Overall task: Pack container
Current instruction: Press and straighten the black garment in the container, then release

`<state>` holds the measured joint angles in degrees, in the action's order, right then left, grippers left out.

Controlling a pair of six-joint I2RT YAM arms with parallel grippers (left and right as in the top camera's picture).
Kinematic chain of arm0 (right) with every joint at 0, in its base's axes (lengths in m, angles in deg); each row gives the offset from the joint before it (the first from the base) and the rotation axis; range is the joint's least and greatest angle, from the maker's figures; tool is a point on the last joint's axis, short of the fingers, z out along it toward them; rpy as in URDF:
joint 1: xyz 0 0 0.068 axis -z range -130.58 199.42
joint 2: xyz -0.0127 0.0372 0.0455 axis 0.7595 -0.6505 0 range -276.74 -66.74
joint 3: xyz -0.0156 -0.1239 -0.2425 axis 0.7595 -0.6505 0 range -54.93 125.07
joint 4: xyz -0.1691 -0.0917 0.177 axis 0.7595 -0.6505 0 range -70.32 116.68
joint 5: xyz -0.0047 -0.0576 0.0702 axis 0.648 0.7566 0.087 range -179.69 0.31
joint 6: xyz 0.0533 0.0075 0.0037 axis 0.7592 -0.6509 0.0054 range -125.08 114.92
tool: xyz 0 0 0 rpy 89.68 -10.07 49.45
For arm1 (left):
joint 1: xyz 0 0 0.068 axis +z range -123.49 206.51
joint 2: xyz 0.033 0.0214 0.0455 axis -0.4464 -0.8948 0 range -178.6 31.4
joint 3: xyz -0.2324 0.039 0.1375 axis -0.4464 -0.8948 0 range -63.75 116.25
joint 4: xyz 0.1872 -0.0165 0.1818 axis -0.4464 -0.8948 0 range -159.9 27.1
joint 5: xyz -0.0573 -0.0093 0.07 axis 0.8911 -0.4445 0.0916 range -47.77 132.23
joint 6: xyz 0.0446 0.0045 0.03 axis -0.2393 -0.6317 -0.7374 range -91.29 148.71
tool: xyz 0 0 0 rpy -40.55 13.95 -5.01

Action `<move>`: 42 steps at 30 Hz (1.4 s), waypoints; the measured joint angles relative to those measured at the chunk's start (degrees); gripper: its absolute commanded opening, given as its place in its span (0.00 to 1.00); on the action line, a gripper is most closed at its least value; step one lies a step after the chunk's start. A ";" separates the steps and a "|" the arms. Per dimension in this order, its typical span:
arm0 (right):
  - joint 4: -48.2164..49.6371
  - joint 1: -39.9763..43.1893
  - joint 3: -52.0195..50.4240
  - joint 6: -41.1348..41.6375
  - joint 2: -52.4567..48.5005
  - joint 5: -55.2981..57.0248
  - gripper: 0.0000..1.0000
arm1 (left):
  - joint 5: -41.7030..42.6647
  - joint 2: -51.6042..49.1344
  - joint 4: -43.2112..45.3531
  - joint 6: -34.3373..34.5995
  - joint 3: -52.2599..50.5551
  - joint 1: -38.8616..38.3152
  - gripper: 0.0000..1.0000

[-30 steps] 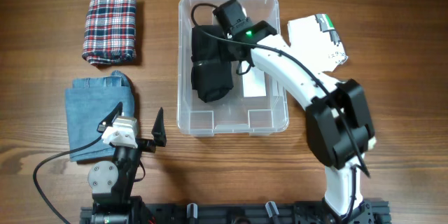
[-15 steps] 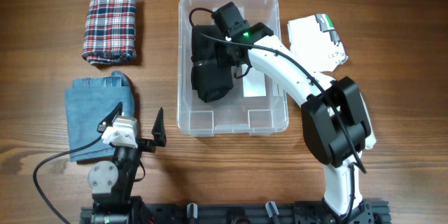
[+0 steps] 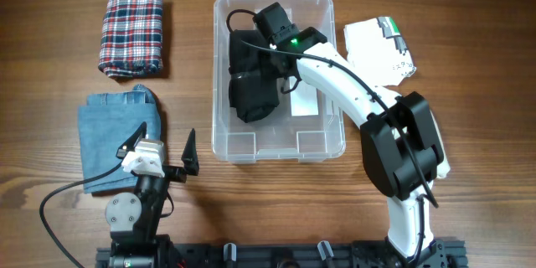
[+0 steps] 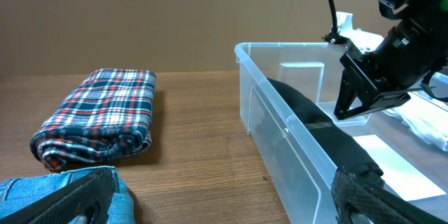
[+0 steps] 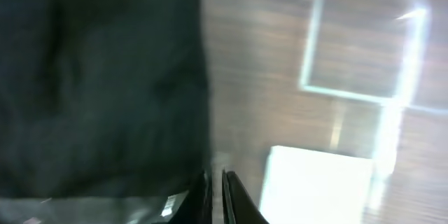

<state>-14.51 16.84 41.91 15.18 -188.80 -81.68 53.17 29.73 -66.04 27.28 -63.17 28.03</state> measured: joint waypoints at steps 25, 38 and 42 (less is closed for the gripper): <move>1.81 0.48 -2.71 -0.83 -0.79 -2.89 0.07 | 0.00 0.00 0.00 0.00 0.00 0.00 1.00; 2.93 0.48 -2.73 1.33 -0.81 -8.26 0.07 | 0.00 -0.15 0.00 0.00 0.00 0.00 1.00; 2.97 0.50 -2.73 2.56 -0.79 -8.41 0.17 | 0.00 -0.37 0.00 0.00 0.00 0.00 1.00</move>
<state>-11.54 17.34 39.18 17.73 -189.59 -90.09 53.17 29.35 -66.04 27.28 -63.17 28.03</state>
